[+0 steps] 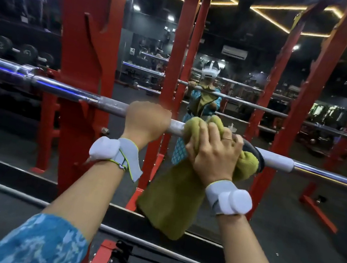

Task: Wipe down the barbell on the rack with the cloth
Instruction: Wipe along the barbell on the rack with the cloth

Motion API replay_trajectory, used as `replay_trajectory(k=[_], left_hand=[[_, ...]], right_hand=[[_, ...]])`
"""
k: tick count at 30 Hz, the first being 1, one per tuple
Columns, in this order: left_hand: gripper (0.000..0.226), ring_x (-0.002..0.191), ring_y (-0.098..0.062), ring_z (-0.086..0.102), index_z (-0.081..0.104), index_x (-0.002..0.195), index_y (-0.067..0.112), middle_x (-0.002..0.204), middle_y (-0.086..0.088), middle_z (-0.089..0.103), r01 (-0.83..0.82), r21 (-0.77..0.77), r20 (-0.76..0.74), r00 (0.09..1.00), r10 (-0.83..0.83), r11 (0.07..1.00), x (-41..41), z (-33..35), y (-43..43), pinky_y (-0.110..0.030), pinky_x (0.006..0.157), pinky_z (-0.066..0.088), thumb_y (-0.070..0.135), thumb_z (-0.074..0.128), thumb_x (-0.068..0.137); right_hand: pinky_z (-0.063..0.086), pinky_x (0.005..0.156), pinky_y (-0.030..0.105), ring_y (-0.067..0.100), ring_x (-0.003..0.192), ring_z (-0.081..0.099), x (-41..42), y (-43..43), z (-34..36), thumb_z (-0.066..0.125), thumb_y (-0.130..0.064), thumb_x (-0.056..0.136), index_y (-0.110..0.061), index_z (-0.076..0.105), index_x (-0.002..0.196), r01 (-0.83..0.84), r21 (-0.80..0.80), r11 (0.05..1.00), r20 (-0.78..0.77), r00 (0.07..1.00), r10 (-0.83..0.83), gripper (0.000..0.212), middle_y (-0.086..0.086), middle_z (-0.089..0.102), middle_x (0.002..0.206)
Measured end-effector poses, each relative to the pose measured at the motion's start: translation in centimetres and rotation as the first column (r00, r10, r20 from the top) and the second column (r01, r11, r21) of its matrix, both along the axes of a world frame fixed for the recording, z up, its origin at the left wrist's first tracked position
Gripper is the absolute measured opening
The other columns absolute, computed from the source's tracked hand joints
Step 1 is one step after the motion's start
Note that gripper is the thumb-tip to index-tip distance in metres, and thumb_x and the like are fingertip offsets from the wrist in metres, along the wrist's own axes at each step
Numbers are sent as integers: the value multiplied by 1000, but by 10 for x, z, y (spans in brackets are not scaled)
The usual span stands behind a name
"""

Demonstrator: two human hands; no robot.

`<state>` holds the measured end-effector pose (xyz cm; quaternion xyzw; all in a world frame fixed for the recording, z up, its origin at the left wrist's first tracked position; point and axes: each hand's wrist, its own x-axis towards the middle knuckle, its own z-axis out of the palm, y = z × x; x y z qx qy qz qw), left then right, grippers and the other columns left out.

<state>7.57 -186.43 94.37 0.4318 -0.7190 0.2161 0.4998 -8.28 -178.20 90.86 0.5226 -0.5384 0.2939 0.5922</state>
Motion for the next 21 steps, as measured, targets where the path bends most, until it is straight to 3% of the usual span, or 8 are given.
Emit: replay_trajectory(k=[4, 6, 12, 14, 17, 21], left_hand=[[49, 31, -29, 46, 57, 39, 1, 37, -16, 49, 13, -15, -20, 1000, -13, 1000, -1, -1, 1, -23, 49, 25, 25, 33, 75], [50, 33, -31, 48, 58, 41, 0, 38, -18, 51, 1, -25, -29, 1000, -2, 1000, -2, -1, 1, -24, 50, 25, 25, 32, 75], [51, 35, -31, 49, 59, 42, 1, 39, -16, 52, 26, -19, 4, 1000, -26, 999, 1, -1, 2, -25, 50, 27, 26, 32, 78], [51, 35, -31, 49, 59, 42, 0, 39, -16, 51, 32, -23, -8, 999, -32, 999, 0, -1, 0, -25, 50, 26, 26, 31, 77], [51, 35, -30, 48, 59, 43, 0, 39, -16, 52, 27, -26, -18, 999, -27, 999, -1, -1, -1, -25, 50, 26, 26, 30, 76], [52, 37, -30, 49, 60, 45, -1, 41, -17, 53, 19, -13, -33, 999, -20, 1000, -3, -3, -2, -26, 51, 26, 27, 29, 76]], right_hand=[[30, 87, 44, 32, 85, 56, 26, 2, 12, 43, -38, 85, -14, 65, 86, 45, -16, 999, 306, 951, -38, 32, 5, 62, 80], [29, 87, 44, 32, 82, 57, 43, -3, 17, 42, -37, 86, -15, 63, 81, 16, 19, 1000, 351, 936, -21, 31, 5, 60, 77], [33, 89, 46, 31, 100, 53, 29, -6, -1, 44, -39, 90, -14, 66, 115, -68, 100, 993, 25, 998, 66, 41, 6, 66, 109], [33, 88, 44, 29, 99, 50, 6, 3, -1, 45, -40, 90, -16, 64, 116, -73, 81, 994, -11, 997, 74, 41, 5, 65, 111], [31, 85, 43, 31, 86, 55, -5, 16, 8, 41, -39, 89, -14, 66, 100, 13, 64, 998, 174, 984, -24, 38, 5, 66, 93], [26, 79, 41, 32, 76, 59, 26, 16, 35, 30, -35, 86, -14, 62, 72, -16, 226, 974, 421, 903, -83, 41, 6, 67, 75]])
